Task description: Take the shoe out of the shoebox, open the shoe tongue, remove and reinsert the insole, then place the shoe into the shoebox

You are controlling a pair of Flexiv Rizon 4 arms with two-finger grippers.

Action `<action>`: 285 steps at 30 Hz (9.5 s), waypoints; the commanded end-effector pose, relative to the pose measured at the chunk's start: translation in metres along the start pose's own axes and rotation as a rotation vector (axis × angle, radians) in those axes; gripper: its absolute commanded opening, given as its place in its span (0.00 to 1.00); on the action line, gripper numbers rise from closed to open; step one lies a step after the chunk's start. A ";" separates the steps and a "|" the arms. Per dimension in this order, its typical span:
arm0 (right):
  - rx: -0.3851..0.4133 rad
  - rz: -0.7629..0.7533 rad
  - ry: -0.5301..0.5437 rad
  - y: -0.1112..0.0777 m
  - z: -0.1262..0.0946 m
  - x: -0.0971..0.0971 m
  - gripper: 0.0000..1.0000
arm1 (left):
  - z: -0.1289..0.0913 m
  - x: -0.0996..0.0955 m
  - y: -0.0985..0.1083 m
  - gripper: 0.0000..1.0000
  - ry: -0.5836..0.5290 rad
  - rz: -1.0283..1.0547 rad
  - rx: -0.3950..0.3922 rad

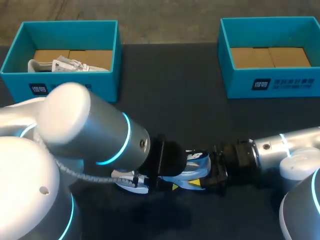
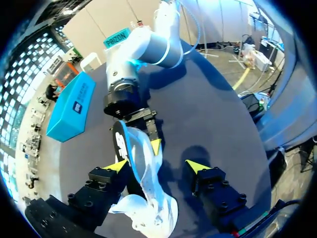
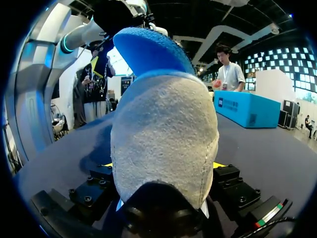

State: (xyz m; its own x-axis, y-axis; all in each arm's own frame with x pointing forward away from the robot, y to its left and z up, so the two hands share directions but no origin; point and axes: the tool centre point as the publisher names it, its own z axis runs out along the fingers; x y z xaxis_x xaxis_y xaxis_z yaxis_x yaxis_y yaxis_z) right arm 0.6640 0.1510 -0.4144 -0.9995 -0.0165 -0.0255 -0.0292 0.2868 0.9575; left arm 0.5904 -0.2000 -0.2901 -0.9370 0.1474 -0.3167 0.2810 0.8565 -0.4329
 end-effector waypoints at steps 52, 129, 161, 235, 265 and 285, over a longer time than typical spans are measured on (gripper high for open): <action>0.003 0.000 -0.001 0.000 0.000 0.001 0.00 | 0.063 -0.037 -0.004 0.15 -0.305 -0.085 -0.033; 0.003 0.000 -0.001 0.000 0.000 0.001 0.00 | 0.078 -0.061 0.011 0.00 -0.336 -0.177 0.141; 0.003 0.000 -0.001 0.000 0.000 0.001 0.00 | 0.014 -0.068 -0.057 0.00 -0.076 -0.235 0.440; 0.003 0.000 -0.001 0.000 0.000 0.001 0.00 | -0.087 -0.125 -0.114 0.00 0.279 -0.487 0.559; 0.003 0.000 -0.001 0.000 0.000 0.001 0.00 | -0.111 -0.125 -0.141 0.00 0.249 -0.408 0.644; 0.003 0.000 -0.001 0.000 0.000 0.001 0.00 | -0.185 -0.127 -0.165 0.00 0.263 -0.433 0.916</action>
State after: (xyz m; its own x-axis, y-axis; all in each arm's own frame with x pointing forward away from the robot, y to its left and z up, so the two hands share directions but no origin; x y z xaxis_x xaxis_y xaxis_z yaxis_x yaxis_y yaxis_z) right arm 0.6640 0.1510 -0.4144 -0.9995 -0.0165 -0.0255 -0.0292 0.2868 0.9575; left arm 0.6359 -0.2849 -0.0278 -0.9777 0.1257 0.1683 -0.1437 0.1839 -0.9724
